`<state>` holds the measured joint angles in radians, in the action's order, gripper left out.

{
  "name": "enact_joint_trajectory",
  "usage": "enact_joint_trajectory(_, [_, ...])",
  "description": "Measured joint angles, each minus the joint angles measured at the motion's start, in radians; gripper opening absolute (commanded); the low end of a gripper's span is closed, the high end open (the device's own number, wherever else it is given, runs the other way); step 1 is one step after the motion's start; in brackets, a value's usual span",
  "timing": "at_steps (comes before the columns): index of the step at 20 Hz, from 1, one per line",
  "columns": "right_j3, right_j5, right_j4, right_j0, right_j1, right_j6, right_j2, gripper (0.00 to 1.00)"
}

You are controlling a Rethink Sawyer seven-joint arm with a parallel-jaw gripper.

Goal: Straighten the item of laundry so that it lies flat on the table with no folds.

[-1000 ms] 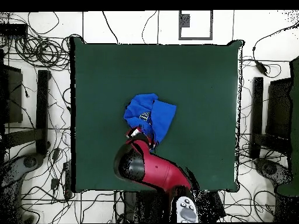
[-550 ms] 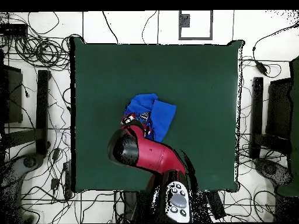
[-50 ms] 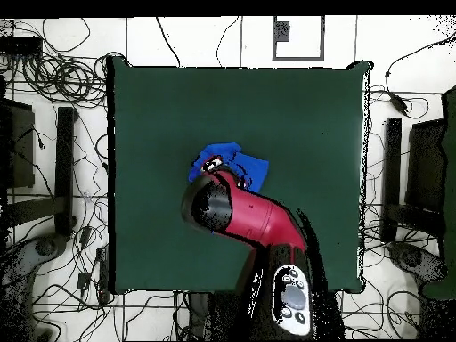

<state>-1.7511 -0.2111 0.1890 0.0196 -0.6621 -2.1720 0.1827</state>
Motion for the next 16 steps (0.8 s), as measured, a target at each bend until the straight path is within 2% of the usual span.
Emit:
enact_joint_trajectory(4, [0.052, -0.044, -0.047, 0.02, 0.001, 0.0, 0.006, 1.0])
enact_joint_trajectory(6, [0.103, -0.086, -0.101, 0.031, 0.001, 0.0, 0.01, 1.0])
enact_joint_trajectory(16, [0.245, -0.194, -0.256, 0.029, 0.005, 0.0, 0.011, 1.0])
